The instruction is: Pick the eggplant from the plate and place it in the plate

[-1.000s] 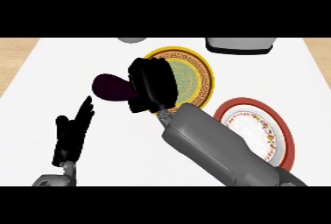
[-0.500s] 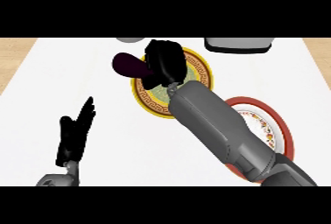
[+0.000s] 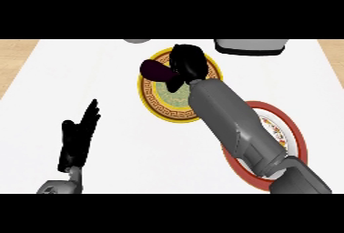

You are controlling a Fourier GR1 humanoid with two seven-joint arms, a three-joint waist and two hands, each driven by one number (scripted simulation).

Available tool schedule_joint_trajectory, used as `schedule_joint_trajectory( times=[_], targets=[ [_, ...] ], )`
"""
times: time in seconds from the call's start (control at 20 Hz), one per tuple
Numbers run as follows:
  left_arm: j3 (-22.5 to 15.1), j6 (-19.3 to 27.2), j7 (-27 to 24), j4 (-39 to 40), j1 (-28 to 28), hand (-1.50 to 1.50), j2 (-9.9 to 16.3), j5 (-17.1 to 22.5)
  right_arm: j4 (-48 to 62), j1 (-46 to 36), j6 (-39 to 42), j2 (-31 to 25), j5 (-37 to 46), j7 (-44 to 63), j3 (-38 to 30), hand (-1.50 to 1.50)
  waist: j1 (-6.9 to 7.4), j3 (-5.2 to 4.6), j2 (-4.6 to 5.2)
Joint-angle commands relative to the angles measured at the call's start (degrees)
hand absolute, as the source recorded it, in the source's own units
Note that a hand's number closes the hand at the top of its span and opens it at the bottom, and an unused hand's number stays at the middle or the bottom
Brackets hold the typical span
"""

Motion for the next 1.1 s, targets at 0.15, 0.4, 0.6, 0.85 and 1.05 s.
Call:
schedule_joint_trajectory(
  times=[0.15,0.4,0.6,0.85,1.05],
  targets=[
    [0.70,-0.98,-0.24,-0.26,-0.55,0.00,0.85,0.37,10.98,-0.05,10.82,0.04,-2.48,-5.72,-2.01,1.50,0.76,0.00,0.25],
    [-0.51,0.68,-0.69,1.19,-1.10,0.00,-1.27,-1.12,13.39,-2.76,15.86,-0.63,-4.68,-14.27,-5.50,-1.50,0.30,0.03,0.22],
    [0.65,0.71,1.98,1.58,-3.08,0.00,-0.48,-0.82,9.59,0.33,12.44,-0.35,-8.61,-24.59,-9.64,-1.50,-0.21,0.09,0.15],
    [0.72,0.90,-0.11,1.05,-0.66,0.00,-0.68,-0.76,3.86,3.00,11.22,-1.21,-20.99,-33.35,-22.03,-1.50,-0.91,0.18,0.11],
    [1.28,-0.89,1.04,-1.17,0.67,0.00,0.22,0.90,3.38,4.10,16.03,-2.60,-26.43,-37.16,-27.40,-1.50,-0.90,0.10,-0.32]
  ],
)
